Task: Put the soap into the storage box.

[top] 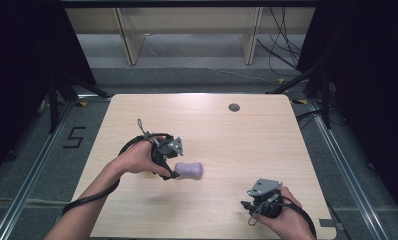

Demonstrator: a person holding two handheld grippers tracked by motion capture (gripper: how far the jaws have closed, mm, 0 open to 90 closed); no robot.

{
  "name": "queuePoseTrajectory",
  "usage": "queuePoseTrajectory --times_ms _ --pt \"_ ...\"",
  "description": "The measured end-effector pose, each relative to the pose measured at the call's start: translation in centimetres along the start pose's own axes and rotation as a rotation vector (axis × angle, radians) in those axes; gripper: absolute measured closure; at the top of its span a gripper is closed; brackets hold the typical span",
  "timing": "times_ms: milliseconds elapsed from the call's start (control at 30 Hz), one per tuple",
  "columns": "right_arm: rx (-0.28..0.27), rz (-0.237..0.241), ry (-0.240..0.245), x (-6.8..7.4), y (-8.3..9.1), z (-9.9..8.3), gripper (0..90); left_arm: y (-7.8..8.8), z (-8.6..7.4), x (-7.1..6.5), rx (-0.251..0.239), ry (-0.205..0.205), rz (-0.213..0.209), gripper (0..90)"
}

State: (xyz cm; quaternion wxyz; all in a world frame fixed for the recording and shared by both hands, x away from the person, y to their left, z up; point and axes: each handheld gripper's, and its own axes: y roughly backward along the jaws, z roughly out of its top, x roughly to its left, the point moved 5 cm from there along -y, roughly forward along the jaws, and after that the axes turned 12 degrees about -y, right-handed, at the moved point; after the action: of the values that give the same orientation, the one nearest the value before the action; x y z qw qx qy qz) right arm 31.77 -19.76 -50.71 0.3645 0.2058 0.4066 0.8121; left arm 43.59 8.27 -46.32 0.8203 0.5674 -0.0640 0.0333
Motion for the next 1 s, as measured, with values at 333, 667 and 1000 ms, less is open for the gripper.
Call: queuePoseTrajectory --times_ms 333,667,1000 --pt "-0.013 0.002 -0.003 0.1 -0.2 0.0 57.5 -2.9 1.5 1.5 0.089 -0.067 -0.057 31.7" --pt "-0.002 0.009 -0.002 0.1 0.1 0.0 57.6 -4.9 2.8 2.0 0.099 -0.048 -0.079 33.3" --pt "-0.005 0.006 -0.014 0.1 0.2 -0.2 57.6 -6.0 3.3 2.5 0.134 -0.068 -0.088 35.0"
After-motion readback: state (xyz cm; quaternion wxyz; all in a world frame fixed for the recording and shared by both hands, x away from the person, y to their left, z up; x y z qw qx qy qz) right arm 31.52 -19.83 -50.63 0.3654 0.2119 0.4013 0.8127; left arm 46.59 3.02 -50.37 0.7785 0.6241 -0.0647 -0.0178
